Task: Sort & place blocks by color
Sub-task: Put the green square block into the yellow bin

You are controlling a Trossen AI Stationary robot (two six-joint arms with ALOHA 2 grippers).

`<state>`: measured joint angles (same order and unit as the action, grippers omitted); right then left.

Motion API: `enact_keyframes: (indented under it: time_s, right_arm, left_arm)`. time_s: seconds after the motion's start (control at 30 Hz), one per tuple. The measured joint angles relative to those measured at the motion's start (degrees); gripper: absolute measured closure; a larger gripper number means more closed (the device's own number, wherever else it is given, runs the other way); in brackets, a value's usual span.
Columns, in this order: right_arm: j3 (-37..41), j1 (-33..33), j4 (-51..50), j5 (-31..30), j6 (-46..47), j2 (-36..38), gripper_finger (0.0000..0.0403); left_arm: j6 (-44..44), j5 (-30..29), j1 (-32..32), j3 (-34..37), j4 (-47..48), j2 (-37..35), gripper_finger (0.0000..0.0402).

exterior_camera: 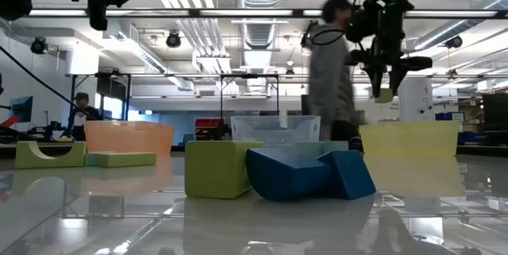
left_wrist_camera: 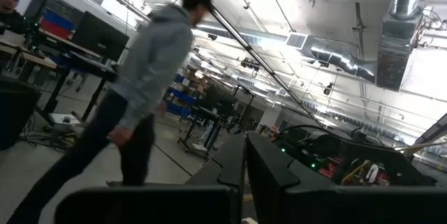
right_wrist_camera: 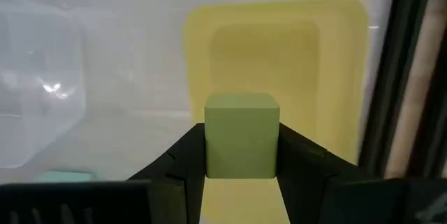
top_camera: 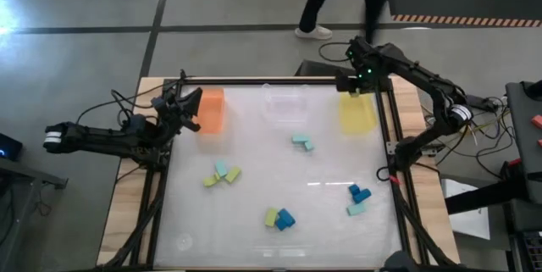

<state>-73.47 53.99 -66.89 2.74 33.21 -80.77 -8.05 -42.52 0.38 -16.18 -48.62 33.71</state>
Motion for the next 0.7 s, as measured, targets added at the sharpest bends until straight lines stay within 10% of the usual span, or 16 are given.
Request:
enact_keyframes:
  time_s: [0.7]
  right_arm:
    - [16.6, 1.2, 17.3, 0.1, -3.3, 0.0, 0.0275]
  left_arm:
    - [0.0, 0.0, 0.0, 0.6, 0.1, 0.0, 0.0402]
